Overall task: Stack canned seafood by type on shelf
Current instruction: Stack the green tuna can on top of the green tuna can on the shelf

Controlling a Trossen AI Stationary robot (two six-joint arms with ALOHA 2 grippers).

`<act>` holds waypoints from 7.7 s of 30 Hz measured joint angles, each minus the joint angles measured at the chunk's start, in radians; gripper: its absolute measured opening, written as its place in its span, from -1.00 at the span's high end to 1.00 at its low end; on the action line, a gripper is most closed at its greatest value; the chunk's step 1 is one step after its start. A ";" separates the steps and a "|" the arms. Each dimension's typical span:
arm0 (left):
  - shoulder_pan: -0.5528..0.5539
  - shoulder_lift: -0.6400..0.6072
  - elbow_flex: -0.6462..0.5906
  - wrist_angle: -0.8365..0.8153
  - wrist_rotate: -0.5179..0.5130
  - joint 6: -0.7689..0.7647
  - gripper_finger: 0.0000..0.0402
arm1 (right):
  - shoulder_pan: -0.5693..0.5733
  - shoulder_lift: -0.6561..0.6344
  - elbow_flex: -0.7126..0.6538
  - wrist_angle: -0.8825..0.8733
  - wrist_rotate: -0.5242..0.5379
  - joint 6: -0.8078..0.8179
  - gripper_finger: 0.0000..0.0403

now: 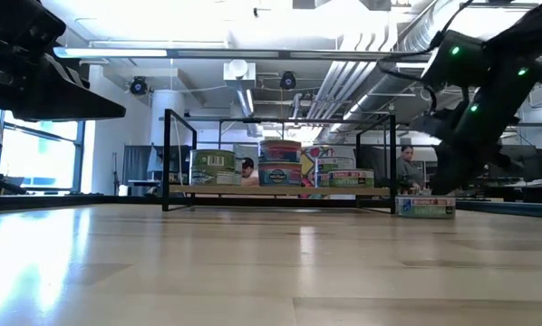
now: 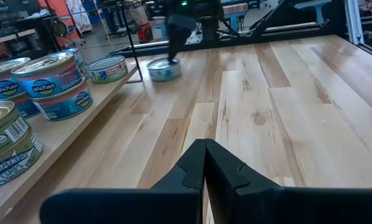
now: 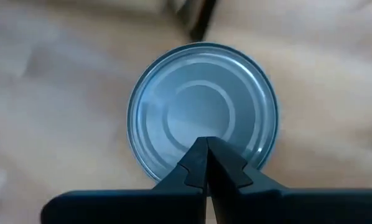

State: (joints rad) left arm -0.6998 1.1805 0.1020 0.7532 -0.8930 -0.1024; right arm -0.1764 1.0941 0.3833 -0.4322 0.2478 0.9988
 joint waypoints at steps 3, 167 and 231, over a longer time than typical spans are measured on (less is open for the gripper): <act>0.000 0.000 0.000 0.000 0.000 0.000 1.00 | 0.122 0.007 0.015 -0.009 -0.018 0.084 1.00; 0.311 0.498 0.516 -0.584 0.439 -0.024 1.00 | 0.268 0.844 0.957 -0.296 0.337 -0.872 0.54; 0.538 0.603 0.495 -0.124 0.779 0.040 1.00 | 0.575 0.840 0.648 0.149 0.337 -0.249 1.00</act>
State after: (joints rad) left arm -0.1618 1.7839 0.5972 0.6295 -0.1138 -0.0622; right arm 0.3990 1.9345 1.0312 -0.2827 0.5851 0.7500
